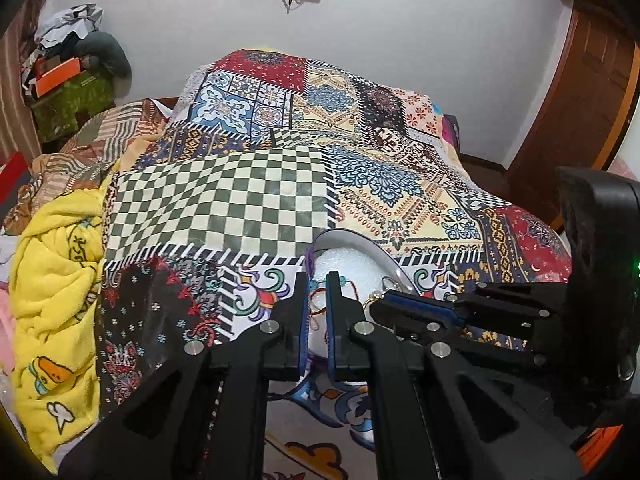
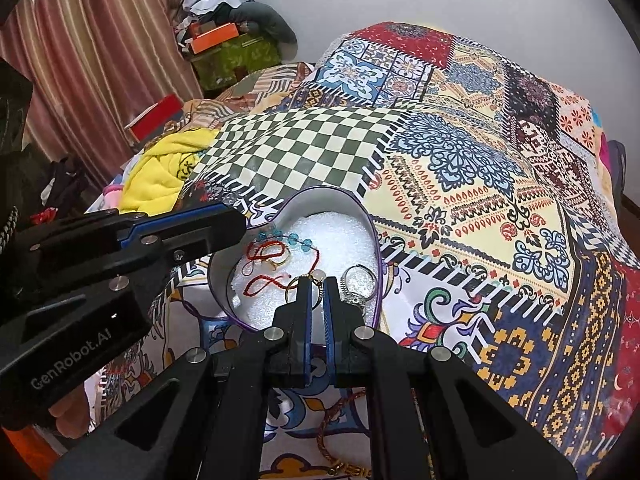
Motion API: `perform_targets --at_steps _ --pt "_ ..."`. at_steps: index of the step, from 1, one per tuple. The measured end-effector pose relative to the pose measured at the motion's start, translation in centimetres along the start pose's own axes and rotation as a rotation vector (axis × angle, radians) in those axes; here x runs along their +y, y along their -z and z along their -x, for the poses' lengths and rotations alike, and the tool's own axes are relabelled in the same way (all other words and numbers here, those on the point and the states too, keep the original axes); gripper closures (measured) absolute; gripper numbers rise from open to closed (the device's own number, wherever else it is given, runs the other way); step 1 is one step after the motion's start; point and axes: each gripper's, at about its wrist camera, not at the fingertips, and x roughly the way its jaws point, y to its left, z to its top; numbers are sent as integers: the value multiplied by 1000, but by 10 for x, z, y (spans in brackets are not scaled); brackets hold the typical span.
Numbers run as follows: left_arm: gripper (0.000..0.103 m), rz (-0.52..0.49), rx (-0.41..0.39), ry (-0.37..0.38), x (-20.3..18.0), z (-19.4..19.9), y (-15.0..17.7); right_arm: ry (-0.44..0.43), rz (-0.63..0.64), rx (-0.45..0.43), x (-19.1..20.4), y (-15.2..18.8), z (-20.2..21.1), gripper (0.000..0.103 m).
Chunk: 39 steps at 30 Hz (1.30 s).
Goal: Organize jewelry
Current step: 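Open both tools to drop the ring and bracelet into the foam, then withdraw both tools from the tin toward the remaining jewelry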
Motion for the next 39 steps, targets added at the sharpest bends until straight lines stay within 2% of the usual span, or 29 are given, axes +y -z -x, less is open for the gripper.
perform_targets --at_steps 4,9,23,27,29,31,33,39 --pt "93 -4 -5 -21 2 4 1 0 9 7 4 0 -1 98" --pt "77 -7 -8 -40 2 9 4 -8 -2 18 3 1 0 97" --pt "76 -43 -48 -61 -11 40 2 21 -14 -63 1 2 49 96" --pt "66 -67 -64 -67 -22 51 5 46 -22 -90 -2 5 69 96" --pt "62 -77 -68 -67 -28 56 7 53 -31 -96 -4 8 76 89" --pt "58 -87 -71 -70 -33 61 9 72 -43 -111 -8 13 85 68" --pt "54 -100 -77 -74 -40 66 12 92 -53 -129 -12 17 94 61" --pt "50 -139 -75 -62 -60 76 21 135 -98 -162 -27 29 120 60"
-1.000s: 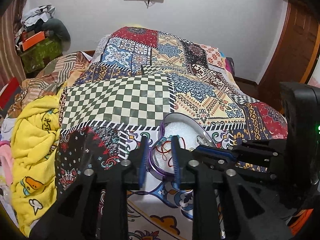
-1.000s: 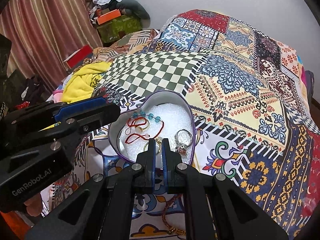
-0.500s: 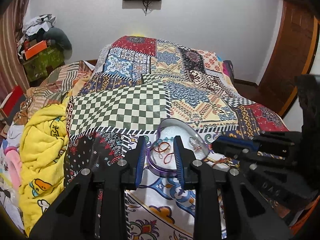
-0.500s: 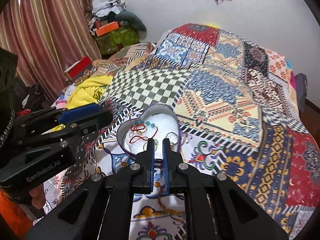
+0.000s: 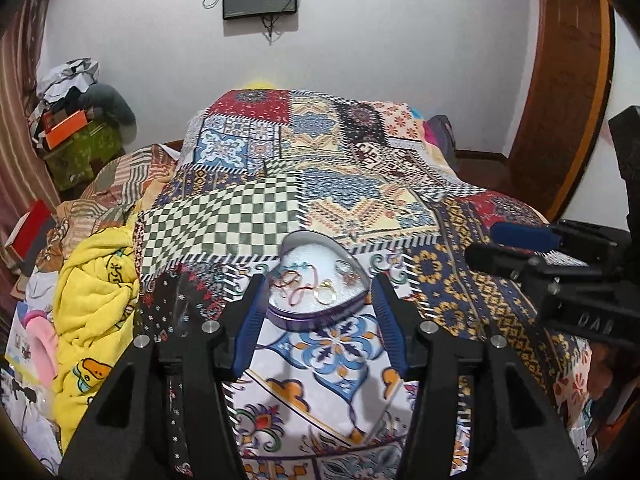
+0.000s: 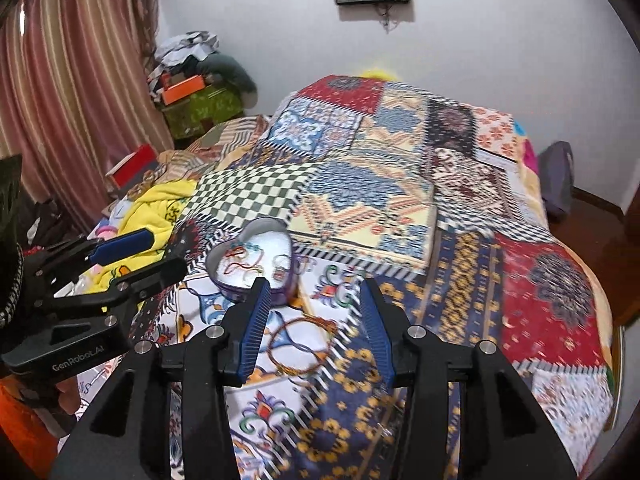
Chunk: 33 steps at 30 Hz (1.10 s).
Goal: Organize jewelry
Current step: 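Withdraw both tools from the tin toward the remaining jewelry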
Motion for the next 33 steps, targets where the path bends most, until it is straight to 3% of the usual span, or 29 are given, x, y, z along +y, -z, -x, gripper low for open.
perform_targets --at_steps 8,16,33 --pt "49 -13 15 43 -22 2 4 66 -56 -21 -28 14 31 60" --pt "49 -46 58 101 -48 -9 13 121 -94 16 -51 35 38 60" --pt "49 -27 246 148 -51 -56 61 59 -136 163 -57 86 12 60"
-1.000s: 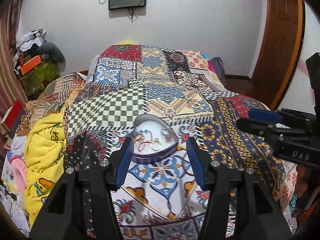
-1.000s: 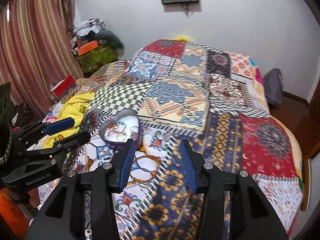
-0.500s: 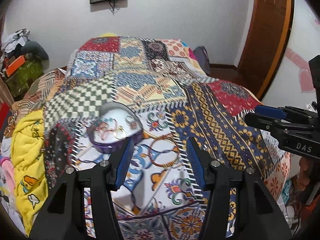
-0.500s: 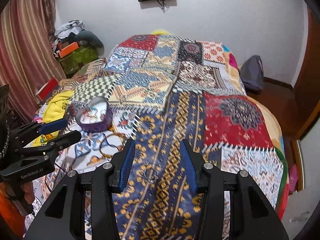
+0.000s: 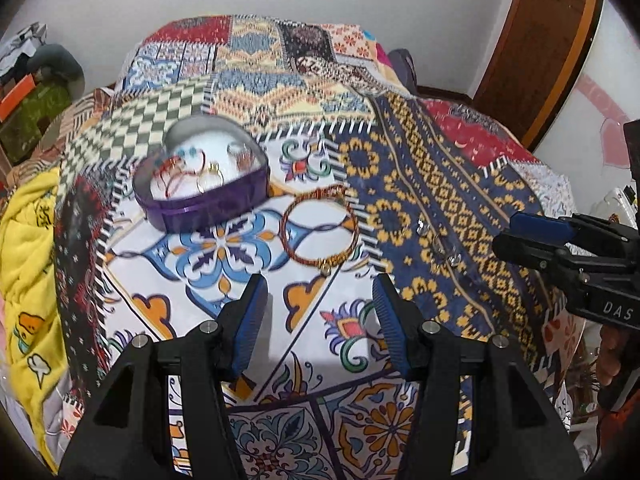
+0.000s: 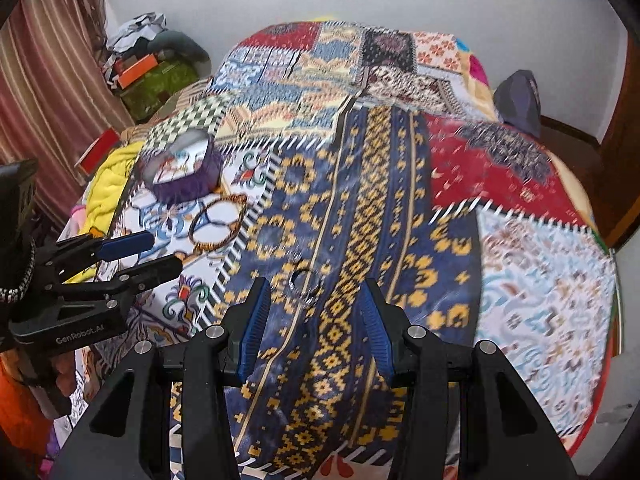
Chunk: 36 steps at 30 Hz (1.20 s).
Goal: Organize jewelry
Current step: 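Withdraw both tools from the tin toward the remaining jewelry, then grasp a silver ring with the right tool while the left tool grasps the red-gold beaded bracelet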
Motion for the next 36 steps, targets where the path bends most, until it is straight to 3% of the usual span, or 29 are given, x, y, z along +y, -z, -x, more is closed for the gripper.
perform_targets --at_steps 6,14,23,31,36 --pt "49 5 17 6 2 -10 2 -31 8 38 5 7 -11 61" --pt "49 -4 21 -13 4 -25 -12 -54 -29 69 3 9 -26 73" --pt "49 -37 9 -13 -1 -40 -19 -4 -9 92 3 11 -42 95" --pt "49 0 -9 28 1 -47 -24 13 8 78 8 11 -43 94" --pt "74 -1 -10 53 1 -47 -24 6 -10 74 8 11 -42 94"
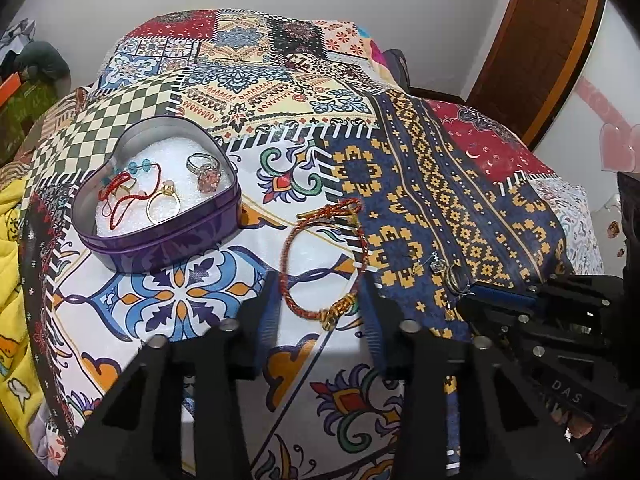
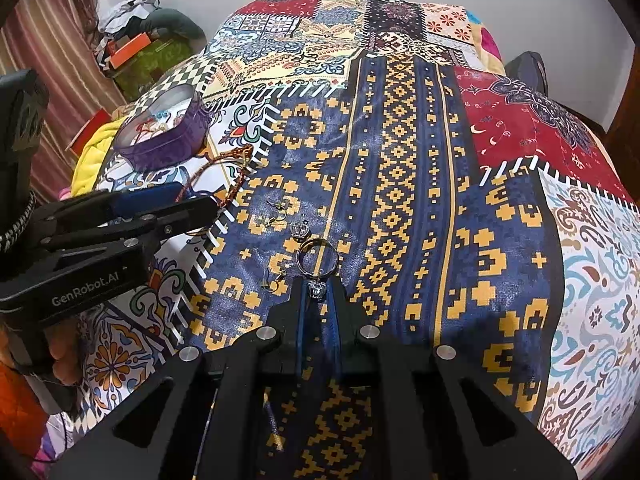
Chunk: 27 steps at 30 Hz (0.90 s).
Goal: Organize jewelry
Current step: 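Grasp a silver ring with the right tool while the left tool grasps the red-gold beaded bracelet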
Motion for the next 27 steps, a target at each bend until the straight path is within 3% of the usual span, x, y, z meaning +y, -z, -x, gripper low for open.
perform_targets --at_steps 5,12,27 --pt "90 20 2 12 3 1 2 -6 -11 -2 -2 -1 2 94" --pt "100 34 3 25 2 8 5 -8 -19 -17 -4 -3 10 94" --pt "102 26 -54 -3 -4 42 8 4 -6 -113 5 -13 46 94"
